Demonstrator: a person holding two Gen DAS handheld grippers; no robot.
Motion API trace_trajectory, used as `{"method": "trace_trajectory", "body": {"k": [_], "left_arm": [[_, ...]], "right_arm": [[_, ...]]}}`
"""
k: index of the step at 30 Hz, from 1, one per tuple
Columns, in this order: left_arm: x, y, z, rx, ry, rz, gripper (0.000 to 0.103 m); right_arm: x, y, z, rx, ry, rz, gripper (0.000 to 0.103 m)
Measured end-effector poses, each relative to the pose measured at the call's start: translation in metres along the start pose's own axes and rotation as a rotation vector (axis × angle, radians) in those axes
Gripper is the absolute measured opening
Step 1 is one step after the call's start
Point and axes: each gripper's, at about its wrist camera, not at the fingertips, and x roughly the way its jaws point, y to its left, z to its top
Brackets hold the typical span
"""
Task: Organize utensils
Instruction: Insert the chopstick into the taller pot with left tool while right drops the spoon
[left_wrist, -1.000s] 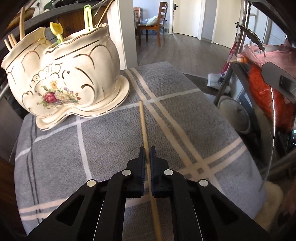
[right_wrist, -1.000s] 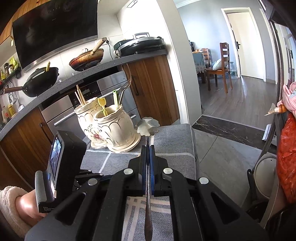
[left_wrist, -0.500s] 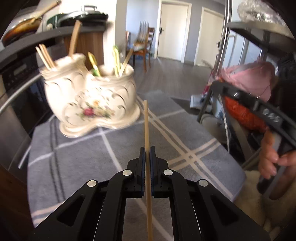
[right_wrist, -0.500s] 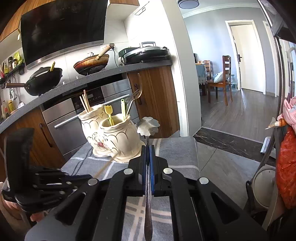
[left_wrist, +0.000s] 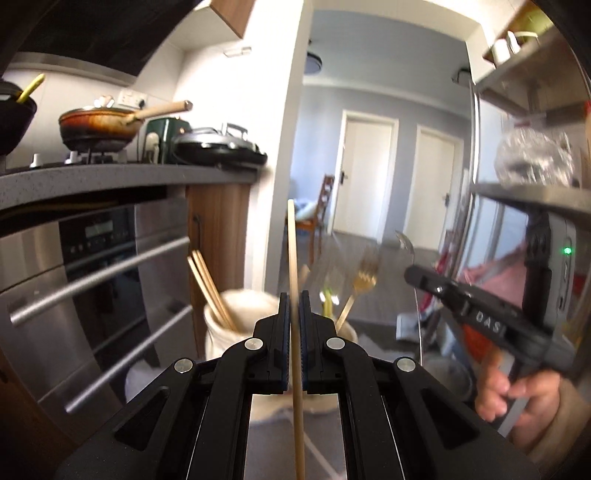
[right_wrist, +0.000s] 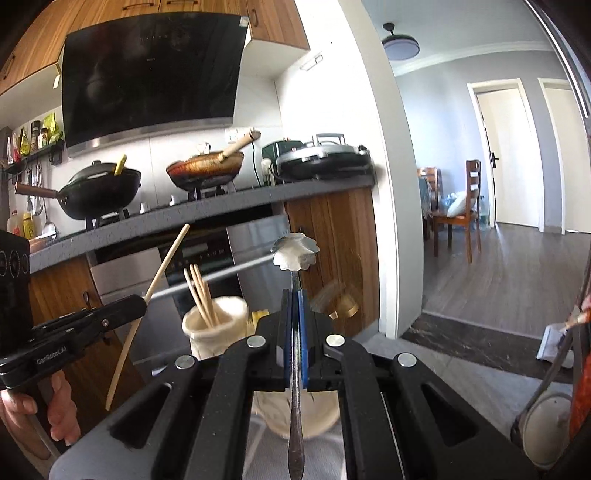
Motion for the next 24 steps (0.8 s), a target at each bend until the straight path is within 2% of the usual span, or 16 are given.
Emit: {"method": "trace_trajectory", "body": {"k": [2,6,16,19,24], "left_arm": [[0.012,0.009,0.008,-0.006,-0.047,0.004,0.005],[0.036,0.024,0.021,-0.047,-0.092,-0.013,0.005],[0.082,0.031,0.028,-0.045,-0.180,0.042,0.005],[0.092,0.033,0.024,-0.034,-0.183,0.079,0.005],[0.095,0.036,0.014,-0.031,-0.166,0.083,0.005]], "right_arm": [[0.011,0.000,0.008,0.006,-0.028,0.002,0.003],[0.032,0.000,0.020,0.030,-0.077,-0.004,0.003],[0.074,0.000,0.024,0.044,-0.137,-0.029,0.003],[0.082,0.003,0.018,0.023,-0.122,-0.029,0.003],[0.090,0.003,0.006,0.000,-0.067,-0.036,0.003]]}}
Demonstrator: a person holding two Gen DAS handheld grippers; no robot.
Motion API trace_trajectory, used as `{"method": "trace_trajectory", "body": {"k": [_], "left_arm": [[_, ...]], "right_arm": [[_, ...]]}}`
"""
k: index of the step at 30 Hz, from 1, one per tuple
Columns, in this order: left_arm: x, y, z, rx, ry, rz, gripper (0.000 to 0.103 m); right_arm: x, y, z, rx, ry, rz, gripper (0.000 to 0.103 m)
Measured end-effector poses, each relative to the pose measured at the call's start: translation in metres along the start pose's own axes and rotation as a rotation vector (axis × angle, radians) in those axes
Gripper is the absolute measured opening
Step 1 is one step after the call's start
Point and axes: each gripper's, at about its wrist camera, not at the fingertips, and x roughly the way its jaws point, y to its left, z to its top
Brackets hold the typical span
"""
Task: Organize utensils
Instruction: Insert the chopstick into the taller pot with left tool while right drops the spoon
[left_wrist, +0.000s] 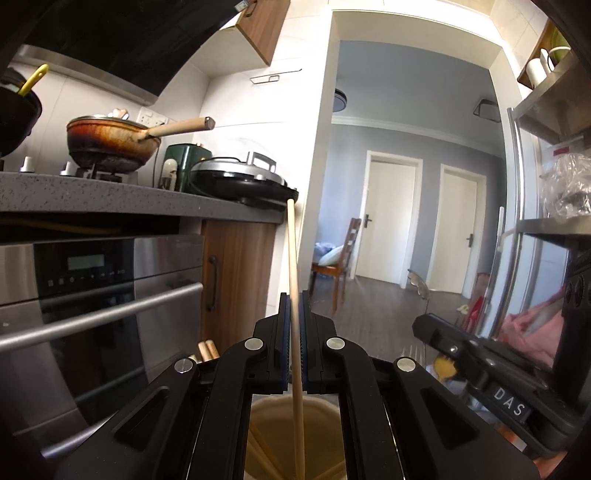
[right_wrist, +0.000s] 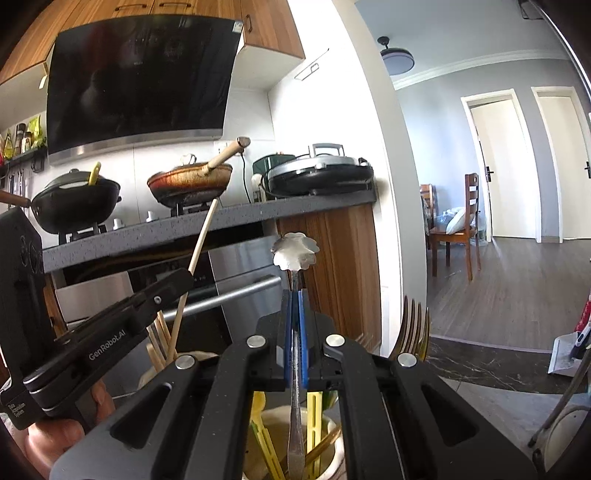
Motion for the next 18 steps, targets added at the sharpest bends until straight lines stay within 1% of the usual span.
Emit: {"method": "trace_trajectory", "body": {"k": [6,11,15,18], "left_arm": [[-0.022,0.005,-0.014,-0.012,0.029,-0.024,0.005],[-0.046,0.007,-0.032,-0.008,0.078,-0.035,0.005],[-0.055,0.006,-0.041,0.006,0.097,-0.034,0.005],[-0.053,0.006,-0.044,0.006,0.115,-0.039,0.005]], "right_arm": [[-0.010,-0.004,-0.011,-0.003,0.049,0.009,0.003],[-0.022,-0.007,-0.021,0.008,0.075,0.010,0.003],[-0.030,-0.007,-0.031,0.005,0.092,0.002,0.003],[-0.030,-0.006,-0.039,-0.002,0.113,-0.004,0.003]]}}
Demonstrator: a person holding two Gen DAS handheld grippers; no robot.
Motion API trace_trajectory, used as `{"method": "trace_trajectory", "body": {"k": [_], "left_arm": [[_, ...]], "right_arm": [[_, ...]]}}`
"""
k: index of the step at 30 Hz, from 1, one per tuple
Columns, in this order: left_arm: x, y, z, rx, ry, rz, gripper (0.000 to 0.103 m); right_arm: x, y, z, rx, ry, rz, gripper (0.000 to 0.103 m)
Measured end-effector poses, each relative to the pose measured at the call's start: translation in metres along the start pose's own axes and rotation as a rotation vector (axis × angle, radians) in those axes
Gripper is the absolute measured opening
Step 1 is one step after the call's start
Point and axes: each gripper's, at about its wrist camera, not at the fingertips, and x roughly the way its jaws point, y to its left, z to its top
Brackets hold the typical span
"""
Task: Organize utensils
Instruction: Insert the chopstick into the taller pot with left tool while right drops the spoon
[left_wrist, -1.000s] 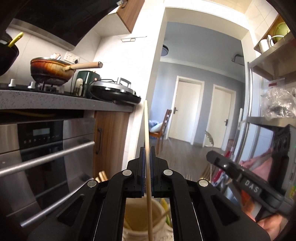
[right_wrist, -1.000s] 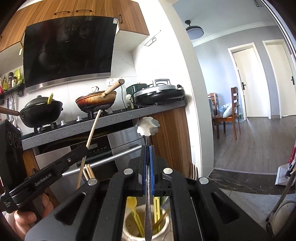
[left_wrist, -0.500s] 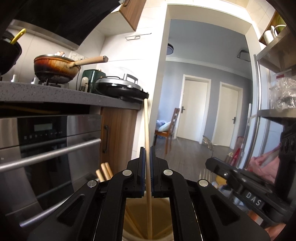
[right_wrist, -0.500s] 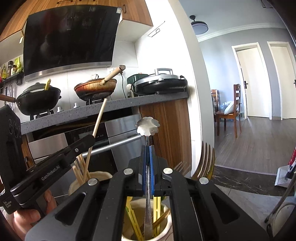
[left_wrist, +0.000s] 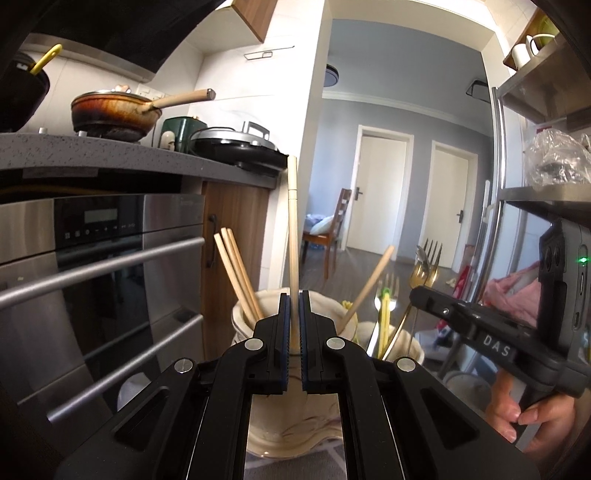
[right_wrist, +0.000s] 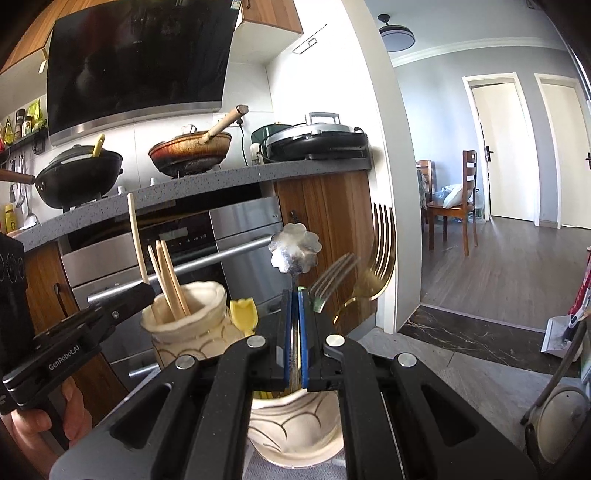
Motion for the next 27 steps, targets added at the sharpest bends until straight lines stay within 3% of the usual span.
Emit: {"method": "trace_trajectory", "body": {"k": [8,11,15,20,22,27], "left_arm": [[0.004,-0.001,-0.003,0.004,0.028,-0.011,0.005],[0.003,-0.002,-0.003,0.008,0.028,-0.017,0.012],[-0.007,-0.003,-0.004,0.009,0.019,-0.011,0.023],[-0.025,0.000,-0.010,0.002,0.016,0.013,0.048],[-0.033,0.000,-0.014,0.001,0.023,0.026,0.059],[-0.053,-0.002,-0.026,0.015,0.035,0.065,0.077]], "right_arm": [[0.004,-0.003,-0.005,0.005,0.022,-0.012,0.003],[0.004,-0.004,-0.004,0.011,0.030,-0.012,0.007],[-0.002,-0.006,-0.004,0.012,0.023,-0.012,0.026],[-0.018,-0.007,-0.007,0.002,0.011,-0.010,0.048],[-0.025,-0.008,-0.011,0.003,0.010,-0.006,0.066],[-0.043,-0.010,-0.023,-0.022,0.032,-0.013,0.078]]}}
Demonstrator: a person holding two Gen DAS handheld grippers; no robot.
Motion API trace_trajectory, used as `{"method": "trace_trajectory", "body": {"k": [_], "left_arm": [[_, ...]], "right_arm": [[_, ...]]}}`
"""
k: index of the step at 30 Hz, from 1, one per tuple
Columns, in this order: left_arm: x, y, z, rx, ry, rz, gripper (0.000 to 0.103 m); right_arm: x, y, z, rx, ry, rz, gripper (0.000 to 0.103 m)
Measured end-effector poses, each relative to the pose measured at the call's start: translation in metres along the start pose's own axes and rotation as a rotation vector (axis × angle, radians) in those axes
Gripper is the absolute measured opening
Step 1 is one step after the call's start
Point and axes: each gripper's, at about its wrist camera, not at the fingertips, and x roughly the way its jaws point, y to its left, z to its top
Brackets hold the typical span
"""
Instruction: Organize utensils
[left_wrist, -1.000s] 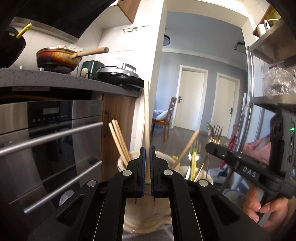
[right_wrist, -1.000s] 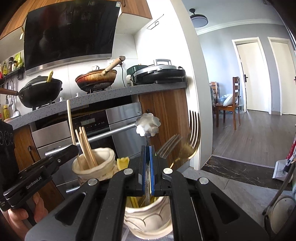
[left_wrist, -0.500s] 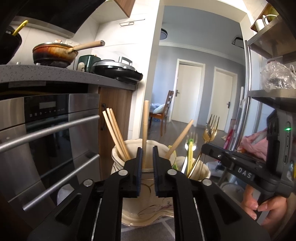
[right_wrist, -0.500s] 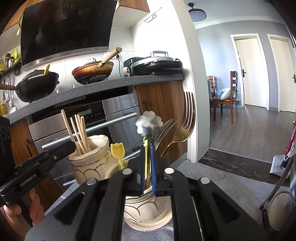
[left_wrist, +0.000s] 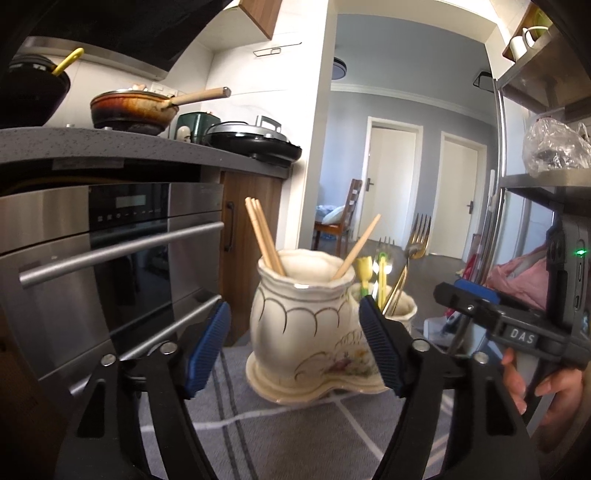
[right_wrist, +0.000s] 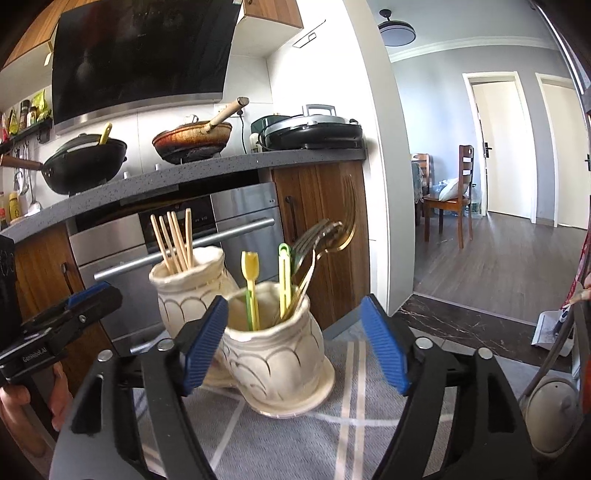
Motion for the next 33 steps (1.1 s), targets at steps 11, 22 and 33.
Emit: {"method": "trace_trajectory", "body": {"k": [11,22,33], "left_arm": [[-0.023,0.002,-0.027,0.034,0.048,0.080,0.089],[-0.020,-0.003,-0.036,0.068,0.026,0.121,0.094],[-0.021,-0.001,-0.036,0.065,0.024,0.132,0.095]], "right_arm": [[-0.027,-0.001,-0.032,-0.044,0.036,-0.049,0.096],[-0.031,-0.001,-0.038,-0.085,-0.002,-0.069,0.097],[-0.028,0.011,-0.041,-0.134,-0.009,-0.047,0.097]]}}
